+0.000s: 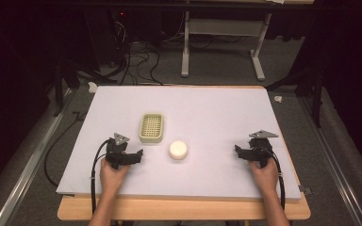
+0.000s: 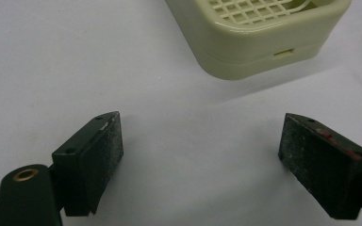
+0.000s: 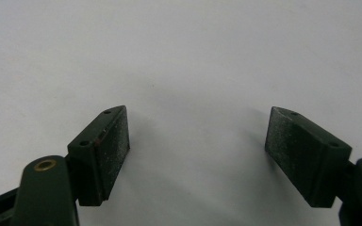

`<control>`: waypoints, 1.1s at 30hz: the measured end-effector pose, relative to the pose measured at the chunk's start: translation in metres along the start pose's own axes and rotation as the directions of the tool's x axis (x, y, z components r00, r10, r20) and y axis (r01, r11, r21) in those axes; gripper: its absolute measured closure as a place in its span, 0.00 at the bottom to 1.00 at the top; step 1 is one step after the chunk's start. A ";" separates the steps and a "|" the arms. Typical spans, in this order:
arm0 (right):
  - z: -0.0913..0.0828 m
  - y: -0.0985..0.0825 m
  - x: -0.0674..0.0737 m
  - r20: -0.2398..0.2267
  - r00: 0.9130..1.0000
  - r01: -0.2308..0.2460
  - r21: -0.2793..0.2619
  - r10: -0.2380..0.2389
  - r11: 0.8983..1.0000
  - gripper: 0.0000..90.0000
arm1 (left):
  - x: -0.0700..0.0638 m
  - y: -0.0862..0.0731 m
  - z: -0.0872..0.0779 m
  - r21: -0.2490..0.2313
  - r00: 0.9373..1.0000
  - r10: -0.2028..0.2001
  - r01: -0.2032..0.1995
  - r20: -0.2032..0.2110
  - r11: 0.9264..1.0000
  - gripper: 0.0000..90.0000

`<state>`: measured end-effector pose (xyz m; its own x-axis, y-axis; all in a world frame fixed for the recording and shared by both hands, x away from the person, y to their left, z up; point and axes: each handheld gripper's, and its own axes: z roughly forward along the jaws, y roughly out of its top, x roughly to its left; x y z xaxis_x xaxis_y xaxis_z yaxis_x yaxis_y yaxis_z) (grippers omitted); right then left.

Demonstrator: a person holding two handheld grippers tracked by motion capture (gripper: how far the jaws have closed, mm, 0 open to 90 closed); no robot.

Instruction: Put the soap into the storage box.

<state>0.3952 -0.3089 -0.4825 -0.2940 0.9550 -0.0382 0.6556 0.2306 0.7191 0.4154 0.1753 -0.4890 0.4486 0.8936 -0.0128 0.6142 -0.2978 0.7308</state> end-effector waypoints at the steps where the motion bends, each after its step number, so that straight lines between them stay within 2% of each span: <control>1: 0.000 0.000 0.000 0.000 1.000 0.000 0.000 0.000 1.000 0.25 | 0.000 0.000 0.000 0.000 1.000 0.000 0.000 0.001 1.000 0.17; 33: 0.000 0.000 0.000 -0.004 1.000 -0.008 0.003 0.008 1.000 0.25 | 0.000 0.001 0.000 0.007 1.000 0.001 -0.001 0.003 1.000 0.17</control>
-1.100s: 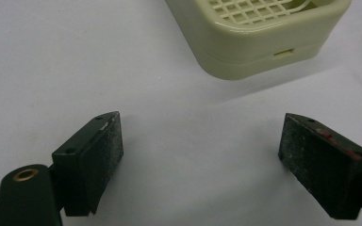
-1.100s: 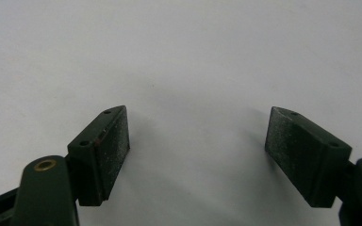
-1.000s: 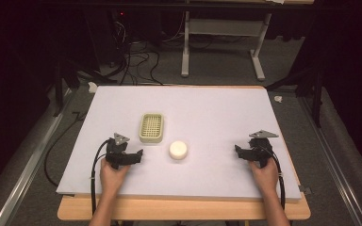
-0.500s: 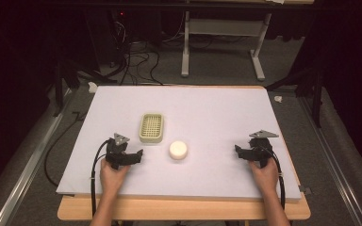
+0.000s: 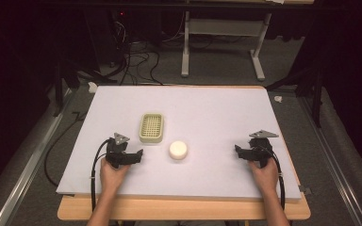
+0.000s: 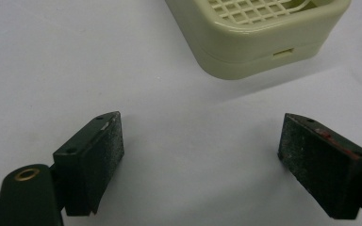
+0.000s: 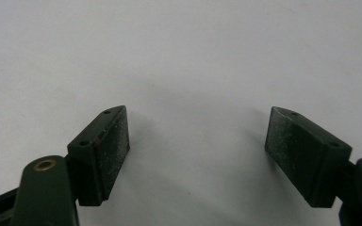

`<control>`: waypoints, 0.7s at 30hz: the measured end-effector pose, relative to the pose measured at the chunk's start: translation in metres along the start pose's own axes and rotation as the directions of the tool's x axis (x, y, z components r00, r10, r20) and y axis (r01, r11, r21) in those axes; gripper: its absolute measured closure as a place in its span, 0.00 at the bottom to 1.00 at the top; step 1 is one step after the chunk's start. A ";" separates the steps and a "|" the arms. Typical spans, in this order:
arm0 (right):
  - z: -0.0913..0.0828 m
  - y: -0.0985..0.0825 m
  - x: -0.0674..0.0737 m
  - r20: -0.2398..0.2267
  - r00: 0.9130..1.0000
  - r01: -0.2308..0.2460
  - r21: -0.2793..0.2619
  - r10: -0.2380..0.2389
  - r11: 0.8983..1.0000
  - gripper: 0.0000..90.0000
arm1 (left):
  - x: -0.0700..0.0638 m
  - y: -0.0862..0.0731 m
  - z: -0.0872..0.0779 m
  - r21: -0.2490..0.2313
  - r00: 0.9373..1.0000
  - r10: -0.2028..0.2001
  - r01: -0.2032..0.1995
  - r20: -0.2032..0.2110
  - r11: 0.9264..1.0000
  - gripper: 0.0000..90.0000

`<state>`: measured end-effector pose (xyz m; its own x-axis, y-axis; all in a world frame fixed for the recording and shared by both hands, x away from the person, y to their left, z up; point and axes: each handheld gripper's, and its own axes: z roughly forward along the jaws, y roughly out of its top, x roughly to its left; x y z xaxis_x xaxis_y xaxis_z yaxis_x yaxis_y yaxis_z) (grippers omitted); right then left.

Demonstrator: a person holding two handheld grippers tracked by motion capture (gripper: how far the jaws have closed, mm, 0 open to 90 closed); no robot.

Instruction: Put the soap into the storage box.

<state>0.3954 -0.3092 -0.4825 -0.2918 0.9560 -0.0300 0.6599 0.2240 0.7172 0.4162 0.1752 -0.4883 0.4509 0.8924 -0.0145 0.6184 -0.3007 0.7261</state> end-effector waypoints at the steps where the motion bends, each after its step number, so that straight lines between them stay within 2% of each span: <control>1: 0.000 0.000 0.000 0.001 1.000 0.002 -0.001 -0.002 1.000 0.25 | 0.000 0.000 0.000 0.001 1.000 0.000 0.000 0.001 1.000 0.17; 18: 0.000 0.000 0.000 0.003 1.000 0.004 -0.001 -0.004 1.000 0.25 | -0.001 0.000 -0.003 -0.006 1.000 0.013 -0.013 -0.007 1.000 0.17; 21: 0.000 0.000 0.000 0.002 1.000 0.003 -0.001 -0.003 1.000 0.25 | 0.000 0.001 -0.006 -0.014 1.000 0.004 -0.004 0.003 1.000 0.17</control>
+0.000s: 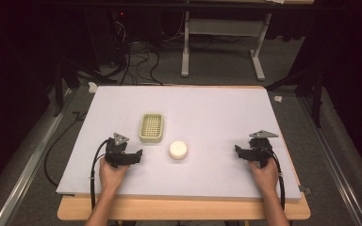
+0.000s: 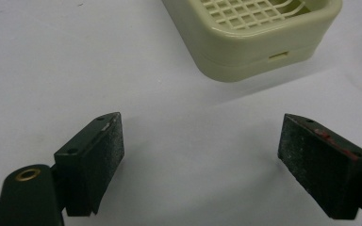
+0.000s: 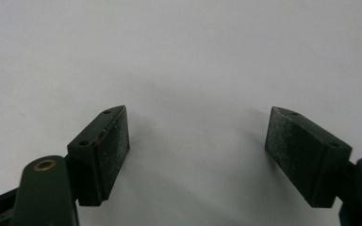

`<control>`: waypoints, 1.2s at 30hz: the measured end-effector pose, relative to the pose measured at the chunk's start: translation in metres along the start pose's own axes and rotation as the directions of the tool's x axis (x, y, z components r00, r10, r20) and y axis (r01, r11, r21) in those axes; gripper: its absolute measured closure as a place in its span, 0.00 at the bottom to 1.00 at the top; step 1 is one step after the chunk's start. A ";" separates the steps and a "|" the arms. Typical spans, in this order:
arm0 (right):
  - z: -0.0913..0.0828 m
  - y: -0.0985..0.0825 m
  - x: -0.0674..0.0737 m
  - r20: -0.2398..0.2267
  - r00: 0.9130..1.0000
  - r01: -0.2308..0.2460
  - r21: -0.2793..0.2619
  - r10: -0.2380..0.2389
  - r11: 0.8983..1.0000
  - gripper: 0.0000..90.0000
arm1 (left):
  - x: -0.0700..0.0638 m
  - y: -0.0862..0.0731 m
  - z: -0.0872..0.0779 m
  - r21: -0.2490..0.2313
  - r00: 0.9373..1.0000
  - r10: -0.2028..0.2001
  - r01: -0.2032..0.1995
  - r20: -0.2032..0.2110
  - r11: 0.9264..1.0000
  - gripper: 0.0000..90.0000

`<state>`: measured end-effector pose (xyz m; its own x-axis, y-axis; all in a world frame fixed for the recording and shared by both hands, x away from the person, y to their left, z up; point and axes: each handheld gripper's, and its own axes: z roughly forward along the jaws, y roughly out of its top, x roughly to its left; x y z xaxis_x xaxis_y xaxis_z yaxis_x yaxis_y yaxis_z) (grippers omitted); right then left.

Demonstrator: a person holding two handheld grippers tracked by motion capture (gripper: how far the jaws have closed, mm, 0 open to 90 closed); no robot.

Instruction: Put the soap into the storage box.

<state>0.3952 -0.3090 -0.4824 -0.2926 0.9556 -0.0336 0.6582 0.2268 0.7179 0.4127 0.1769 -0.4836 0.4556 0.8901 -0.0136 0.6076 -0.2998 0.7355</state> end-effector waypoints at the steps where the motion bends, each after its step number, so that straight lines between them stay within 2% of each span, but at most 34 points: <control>1: 0.000 0.000 0.000 0.000 1.000 0.000 0.000 0.000 1.000 0.25 | 0.000 0.000 0.000 0.000 1.000 0.000 0.000 0.000 1.000 0.17; 11: 0.000 0.000 0.000 -0.001 1.000 -0.003 0.001 0.003 1.000 0.25 | -0.002 0.002 -0.012 -0.030 1.000 0.013 -0.012 0.024 0.999 0.18; 12: 0.000 0.000 0.000 0.001 1.000 0.001 -0.001 -0.001 1.000 0.25 | -0.003 0.003 -0.015 -0.030 0.999 0.014 -0.013 0.045 0.999 0.18; 14: 0.000 0.000 -0.001 -0.002 1.000 -0.003 0.001 0.003 1.000 0.25 | -0.003 0.003 -0.016 -0.031 0.998 0.014 -0.012 0.058 0.999 0.18; 19: 0.000 0.000 0.000 -0.002 1.000 -0.002 0.001 0.002 1.000 0.25 | -0.006 0.003 -0.021 -0.023 0.997 0.028 -0.026 0.073 0.999 0.18; 22: 0.000 0.000 -0.001 -0.002 1.000 0.000 0.000 0.000 1.000 0.25 | -0.007 0.003 -0.023 -0.033 0.996 0.031 -0.029 0.082 0.999 0.19; 32: 0.000 0.000 0.000 0.000 1.000 -0.001 0.000 0.001 1.000 0.25 | -0.018 0.003 -0.029 -0.039 0.989 0.059 -0.055 0.133 0.998 0.18; 36: 0.000 0.000 0.000 0.001 1.000 0.001 -0.001 -0.001 1.000 0.25 | -0.025 0.005 -0.029 -0.036 0.986 0.083 -0.079 0.146 0.996 0.18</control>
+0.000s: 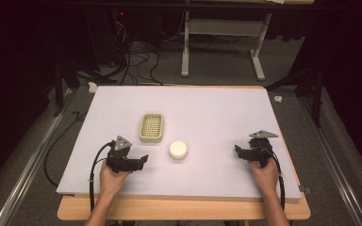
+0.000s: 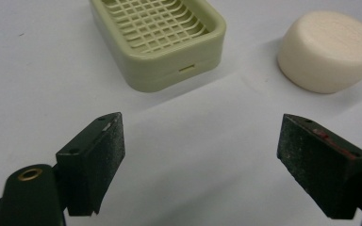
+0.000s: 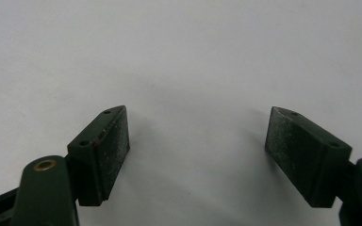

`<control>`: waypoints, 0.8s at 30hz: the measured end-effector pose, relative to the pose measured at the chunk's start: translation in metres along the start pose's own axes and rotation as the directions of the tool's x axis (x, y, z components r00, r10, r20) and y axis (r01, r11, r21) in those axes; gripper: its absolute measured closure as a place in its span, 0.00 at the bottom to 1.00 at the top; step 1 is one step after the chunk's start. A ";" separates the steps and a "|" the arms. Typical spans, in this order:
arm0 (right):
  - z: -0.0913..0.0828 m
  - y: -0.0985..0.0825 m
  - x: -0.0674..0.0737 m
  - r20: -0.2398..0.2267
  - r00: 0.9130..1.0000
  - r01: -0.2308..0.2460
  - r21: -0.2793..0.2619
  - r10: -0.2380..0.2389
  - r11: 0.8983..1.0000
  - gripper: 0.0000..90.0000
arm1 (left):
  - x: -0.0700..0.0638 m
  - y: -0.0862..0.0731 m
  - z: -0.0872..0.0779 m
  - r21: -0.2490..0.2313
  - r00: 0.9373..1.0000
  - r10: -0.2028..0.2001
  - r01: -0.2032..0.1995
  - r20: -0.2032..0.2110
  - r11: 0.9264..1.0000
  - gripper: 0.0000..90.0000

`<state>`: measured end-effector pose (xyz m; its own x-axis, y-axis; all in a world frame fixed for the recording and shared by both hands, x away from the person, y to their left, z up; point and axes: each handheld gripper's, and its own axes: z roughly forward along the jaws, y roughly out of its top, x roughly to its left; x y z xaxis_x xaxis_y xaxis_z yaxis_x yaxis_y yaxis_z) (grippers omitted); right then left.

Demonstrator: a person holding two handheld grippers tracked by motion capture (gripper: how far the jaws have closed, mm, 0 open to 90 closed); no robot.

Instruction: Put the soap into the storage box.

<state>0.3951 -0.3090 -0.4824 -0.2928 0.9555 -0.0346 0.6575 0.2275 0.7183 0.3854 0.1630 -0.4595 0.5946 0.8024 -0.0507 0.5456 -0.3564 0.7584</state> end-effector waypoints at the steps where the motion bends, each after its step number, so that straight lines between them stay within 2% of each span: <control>1: 0.000 0.000 0.000 0.000 1.000 0.000 0.000 0.000 1.000 0.25 | 0.000 0.000 0.000 0.000 1.000 0.000 0.000 0.000 1.000 0.18; 15: 0.000 0.000 0.000 -0.001 1.000 -0.001 0.000 0.001 1.000 0.25 | -0.029 0.016 0.007 -0.001 0.997 0.063 -0.063 0.047 0.998 0.18; 24: 0.000 0.000 0.000 0.000 1.000 -0.002 0.000 0.002 1.000 0.25 | -0.041 0.025 0.015 0.016 0.993 0.091 -0.092 0.078 0.996 0.18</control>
<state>0.3951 -0.3090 -0.4824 -0.2918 0.9559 -0.0332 0.6580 0.2259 0.7183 0.3837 0.1142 -0.4481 0.6860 0.7269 -0.0322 0.4976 -0.4364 0.7497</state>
